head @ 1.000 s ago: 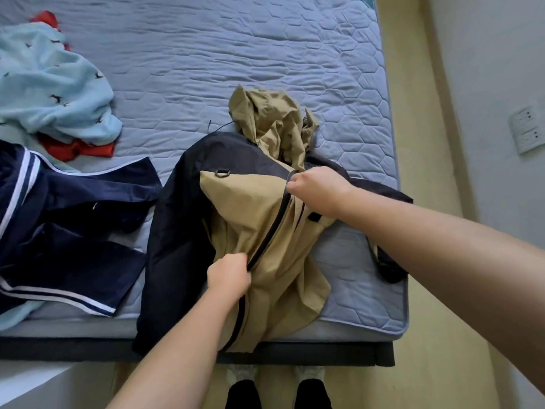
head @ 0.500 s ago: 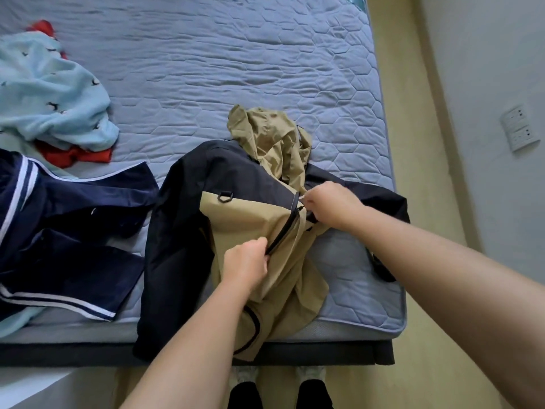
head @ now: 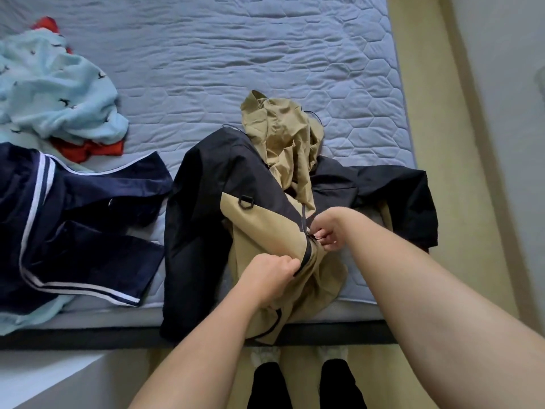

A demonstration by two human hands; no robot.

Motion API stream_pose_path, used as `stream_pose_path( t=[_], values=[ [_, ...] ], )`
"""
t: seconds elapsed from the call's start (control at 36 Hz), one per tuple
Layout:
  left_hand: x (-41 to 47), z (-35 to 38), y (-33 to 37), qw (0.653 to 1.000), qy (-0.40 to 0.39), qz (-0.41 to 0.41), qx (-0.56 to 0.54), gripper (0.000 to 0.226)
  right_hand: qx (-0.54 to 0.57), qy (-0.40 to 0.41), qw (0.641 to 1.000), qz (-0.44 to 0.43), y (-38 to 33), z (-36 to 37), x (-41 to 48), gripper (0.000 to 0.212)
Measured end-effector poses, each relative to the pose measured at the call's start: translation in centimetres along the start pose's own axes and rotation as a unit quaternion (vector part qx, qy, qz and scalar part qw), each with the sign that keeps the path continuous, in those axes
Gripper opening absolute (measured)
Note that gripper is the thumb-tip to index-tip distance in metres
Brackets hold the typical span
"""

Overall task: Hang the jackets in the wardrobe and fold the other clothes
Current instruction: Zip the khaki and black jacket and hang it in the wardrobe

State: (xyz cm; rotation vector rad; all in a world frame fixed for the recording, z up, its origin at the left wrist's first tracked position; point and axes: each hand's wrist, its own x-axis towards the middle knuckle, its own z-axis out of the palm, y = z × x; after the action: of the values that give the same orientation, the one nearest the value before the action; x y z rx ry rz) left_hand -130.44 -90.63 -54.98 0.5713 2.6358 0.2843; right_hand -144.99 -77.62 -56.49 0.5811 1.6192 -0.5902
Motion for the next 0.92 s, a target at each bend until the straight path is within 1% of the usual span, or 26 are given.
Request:
stream_pose_path(
  t=[0.06, 0.11, 0.14, 0.19, 0.25, 0.31, 0.36, 0.42, 0.47, 0.56, 0.58, 0.61, 0.64, 0.69, 0.72, 0.75, 0.78, 0.83, 0.86, 0.92],
  values=[
    [-0.3, 0.1, 0.0, 1.000, -0.007, 0.003, 0.011, 0.011, 0.014, -0.030, 0.999, 0.016, 0.5, -0.1, 0.1, 0.013],
    [-0.5, 0.1, 0.0, 1.000, -0.011, 0.005, 0.021, 0.010, 0.012, -0.044, 0.999, 0.012, 0.8, 0.0, 0.0, 0.023],
    [-0.5, 0.1, 0.0, 1.000, -0.013, 0.006, 0.025, 0.010, 0.007, -0.040, 0.999, 0.006, 0.9, 0.1, -0.1, 0.025],
    [-0.5, 0.0, 0.0, 1.000, -0.012, 0.004, 0.028, 0.009, 0.000, -0.025, 1.000, -0.014, 1.0, 0.6, -0.4, 0.018],
    [-0.5, 0.0, 0.0, 1.000, -0.007, -0.013, 0.019, 0.009, 0.034, -0.003, 0.998, -0.051, 1.1, 1.0, -0.6, 0.012],
    [-0.5, -0.1, -0.1, 0.999, -0.001, -0.046, -0.005, 0.010, 0.123, 0.026, 0.988, -0.093, 1.1, 1.2, -0.7, 0.008],
    [-0.5, -0.4, -0.2, 0.995, 0.005, -0.096, -0.041, 0.012, 0.209, 0.048, 0.969, -0.126, 1.1, 1.5, -1.1, 0.012],
    [-0.6, -0.8, -0.3, 0.983, 0.010, -0.159, -0.087, 0.012, 0.256, 0.055, 0.951, -0.165, 1.1, 1.8, -1.6, 0.018],
    [-0.6, -1.4, -0.3, 0.967, -0.007, -0.221, -0.128, 0.010, 0.268, 0.030, 0.941, -0.205, 1.4, 2.1, -2.2, 0.020],
    [-0.5, -3.1, -0.2, 0.936, -0.069, -0.299, -0.173, 0.006, 0.249, -0.039, 0.931, -0.265, 2.2, 1.9, -3.7, 0.016],
    [-0.4, -4.1, -0.1, 0.923, -0.071, -0.327, -0.187, 0.008, 0.244, -0.049, 0.926, -0.283, 2.4, 1.6, -4.2, 0.014],
    [-0.3, -5.2, 0.0, 0.912, -0.048, -0.355, -0.198, 0.012, 0.232, -0.049, 0.924, -0.301, 2.6, 1.4, -4.6, 0.012],
    [0.0, -6.4, 0.0, 0.904, 0.002, -0.378, -0.202, 0.013, 0.208, -0.039, 0.924, -0.319, 2.7, 1.3, -5.1, 0.010],
    [0.9, -8.9, -0.2, 0.890, 0.132, -0.385, -0.204, 0.011, 0.133, 0.000, 0.926, -0.354, 3.0, 1.2, -6.0, 0.006],
    [1.6, -10.1, -0.3, 0.886, 0.168, -0.377, -0.213, 0.012, 0.098, 0.017, 0.924, -0.370, 3.1, 1.3, -6.4, 0.005],
    [2.5, -11.2, -0.3, 0.883, 0.173, -0.374, -0.224, 0.018, 0.070, 0.030, 0.920, -0.386, 3.2, 1.6, -6.8, 0.005],
    [3.5, -12.1, -0.4, 0.883, 0.154, -0.378, -0.231, 0.028, 0.048, 0.039, 0.915, -0.400, 3.3, 1.9, -7.1, 0.007],
    [5.4, -13.1, -0.4, 0.880, 0.083, -0.404, -0.237, 0.048, 0.009, 0.052, 0.905, -0.423, 3.3, 2.5, -7.6, 0.010],
    [6.1, -13.2, -0.3, 0.877, 0.047, -0.416, -0.235, 0.055, -0.010, 0.055, 0.901, -0.431, 3.3, 2.8, -7.8, 0.010],
    [7.0, -12.8, -0.3, 0.873, 0.002, -0.436, -0.219, 0.064, -0.043, 0.066, 0.894, -0.441, 3.5, 3.2, -7.9, 0.012]
  ],
)
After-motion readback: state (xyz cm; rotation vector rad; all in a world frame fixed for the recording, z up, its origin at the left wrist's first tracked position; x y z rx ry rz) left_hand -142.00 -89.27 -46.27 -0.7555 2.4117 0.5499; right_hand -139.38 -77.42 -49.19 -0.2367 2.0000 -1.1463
